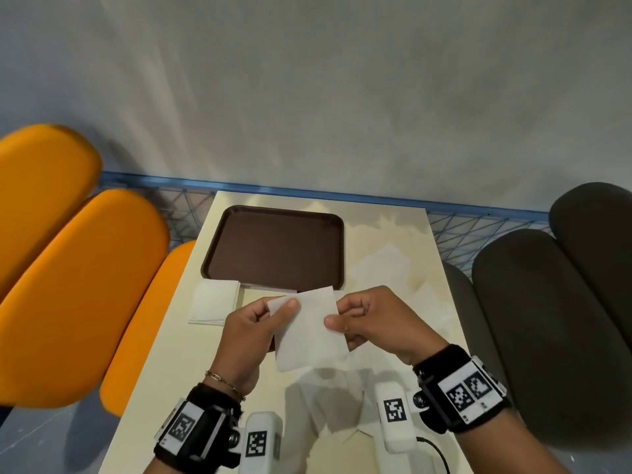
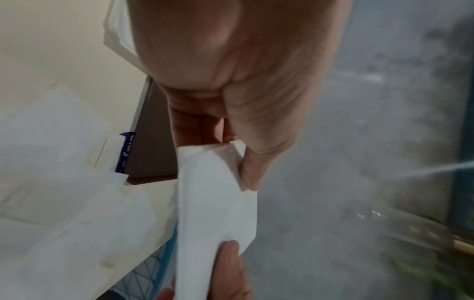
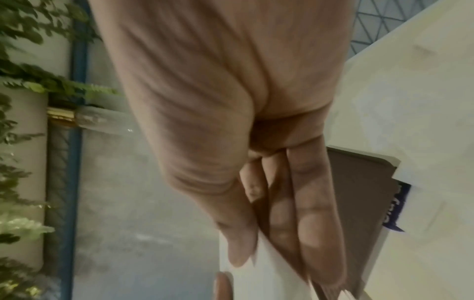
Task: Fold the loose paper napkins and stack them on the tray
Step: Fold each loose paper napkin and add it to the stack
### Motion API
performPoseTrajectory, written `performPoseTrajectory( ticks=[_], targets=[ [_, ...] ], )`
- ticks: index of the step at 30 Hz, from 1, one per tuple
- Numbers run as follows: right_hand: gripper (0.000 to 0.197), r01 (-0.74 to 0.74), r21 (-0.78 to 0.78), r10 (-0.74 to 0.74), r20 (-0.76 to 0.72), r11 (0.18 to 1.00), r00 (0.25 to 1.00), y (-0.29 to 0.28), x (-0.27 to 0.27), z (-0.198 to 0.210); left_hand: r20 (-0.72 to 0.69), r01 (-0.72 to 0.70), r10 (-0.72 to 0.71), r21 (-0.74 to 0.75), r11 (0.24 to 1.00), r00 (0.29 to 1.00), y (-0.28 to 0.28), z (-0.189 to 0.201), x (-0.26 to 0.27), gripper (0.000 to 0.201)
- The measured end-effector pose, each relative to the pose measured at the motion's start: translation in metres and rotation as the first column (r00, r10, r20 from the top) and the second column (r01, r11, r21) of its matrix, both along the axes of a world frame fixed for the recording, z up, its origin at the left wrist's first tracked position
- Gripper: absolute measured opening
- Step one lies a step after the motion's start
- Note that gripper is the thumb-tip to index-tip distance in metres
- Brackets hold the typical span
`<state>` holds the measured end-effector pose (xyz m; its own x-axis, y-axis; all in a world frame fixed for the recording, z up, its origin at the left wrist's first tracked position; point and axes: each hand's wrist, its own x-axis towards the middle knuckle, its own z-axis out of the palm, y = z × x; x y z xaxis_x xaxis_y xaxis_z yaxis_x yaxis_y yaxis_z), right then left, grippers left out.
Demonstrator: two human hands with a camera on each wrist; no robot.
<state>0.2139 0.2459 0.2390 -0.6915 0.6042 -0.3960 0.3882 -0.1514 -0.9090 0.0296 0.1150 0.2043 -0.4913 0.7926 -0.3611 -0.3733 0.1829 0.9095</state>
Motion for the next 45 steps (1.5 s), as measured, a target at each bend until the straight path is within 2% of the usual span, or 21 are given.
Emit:
performPoseTrajectory(
  ticks=[4, 7, 9, 14, 17, 19, 21, 23, 26, 28, 30, 32, 34, 36, 39, 41, 43, 45],
  targets=[
    [0.016, 0.128, -0.040, -0.127, 0.033, 0.991, 0.991, -0.002, -0.024, -0.027, 0.077, 0.101, -0.095, -0.085, 0.991, 0.993, -0.005, -0.019, -0.019, 0.022],
    [0.036, 0.160, -0.128, -0.151, 0.073, 0.979, 0.986, -0.005, -0.038, -0.053, 0.073, 0.096, -0.086, -0.147, 0.984, 0.994, -0.011, -0.040, -0.029, 0.016],
    [0.042, 0.143, -0.182, -0.127, 0.095, 0.973, 0.987, -0.008, -0.047, -0.069, 0.074, 0.054, -0.041, -0.182, 0.982, 0.996, -0.014, -0.056, -0.038, 0.016],
    [0.037, 0.210, -0.112, -0.192, 0.153, 0.971, 0.969, -0.010, -0.074, -0.100, 0.122, 0.067, -0.040, -0.226, 0.972, 0.992, -0.020, -0.092, -0.059, 0.019],
    [0.034, 0.207, -0.094, -0.190, 0.165, 0.974, 0.968, -0.013, -0.092, -0.118, 0.109, 0.026, 0.002, -0.257, 0.966, 0.994, -0.018, -0.108, -0.072, 0.023],
    [0.032, 0.155, -0.075, -0.138, 0.197, 0.985, 0.971, -0.013, -0.099, -0.129, 0.047, -0.011, 0.027, -0.298, 0.955, 0.999, -0.012, -0.121, -0.090, 0.026],
    [0.032, 0.092, -0.047, -0.077, 0.251, 0.995, 0.965, -0.011, -0.097, -0.140, -0.117, -0.042, -0.003, -0.373, 0.927, 0.993, -0.004, -0.137, -0.118, 0.027],
    [0.035, 0.015, 0.015, -0.019, 0.330, 1.000, 0.944, -0.007, -0.084, -0.155, -0.324, -0.113, -0.046, -0.455, 0.883, 0.945, 0.005, -0.151, -0.154, 0.029],
    [0.042, 0.001, 0.083, -0.040, 0.468, 0.997, 0.883, -0.003, -0.049, -0.182, -0.490, -0.228, -0.061, -0.506, 0.832, 0.869, 0.022, -0.170, -0.205, 0.025],
    [0.052, -0.004, 0.102, -0.054, 0.559, 0.995, 0.827, -0.002, -0.023, -0.197, -0.550, -0.249, -0.114, -0.541, 0.803, 0.827, 0.034, -0.182, -0.225, 0.023],
    [0.066, -0.137, 0.157, -0.005, 0.676, 0.978, 0.737, -0.003, -0.003, -0.207, -0.580, -0.279, -0.134, -0.565, 0.776, 0.803, 0.041, -0.191, -0.238, 0.028],
    [0.073, -0.197, 0.196, -0.013, 0.740, 0.961, 0.672, -0.004, 0.013, -0.213, -0.593, -0.310, -0.157, -0.607, 0.731, 0.790, 0.048, -0.198, -0.240, 0.040],
    [0.079, -0.216, 0.233, -0.042, 0.766, 0.948, 0.641, -0.010, 0.020, -0.217, -0.609, -0.336, -0.201, -0.649, 0.683, 0.767, 0.050, -0.203, -0.236, 0.052],
    [0.086, -0.192, 0.247, -0.071, 0.768, 0.950, 0.636, -0.015, 0.022, -0.224, -0.664, -0.398, -0.219, -0.643, 0.654, 0.715, 0.050, -0.205, -0.229, 0.058],
    [0.087, -0.115, 0.335, -0.182, 0.732, 0.935, 0.657, -0.020, 0.018, -0.232, -0.763, -0.478, -0.194, -0.559, 0.678, 0.617, 0.047, -0.201, -0.211, 0.061],
    [0.079, -0.151, 0.436, -0.234, 0.706, 0.887, 0.668, -0.022, 0.009, -0.234, -0.805, -0.459, -0.158, -0.473, 0.752, 0.572, 0.047, -0.195, -0.192, 0.052],
    [0.075, -0.251, 0.462, -0.171, 0.695, 0.851, 0.699, -0.021, -0.003, -0.236, -0.801, -0.350, -0.169, -0.427, 0.834, 0.574, 0.047, -0.187, -0.168, 0.038],
    [0.070, -0.348, 0.461, -0.063, 0.671, 0.816, 0.739, -0.018, -0.017, -0.239, -0.730, -0.172, -0.235, -0.436, 0.883, 0.641, 0.048, -0.181, -0.140, 0.027]
  ],
)
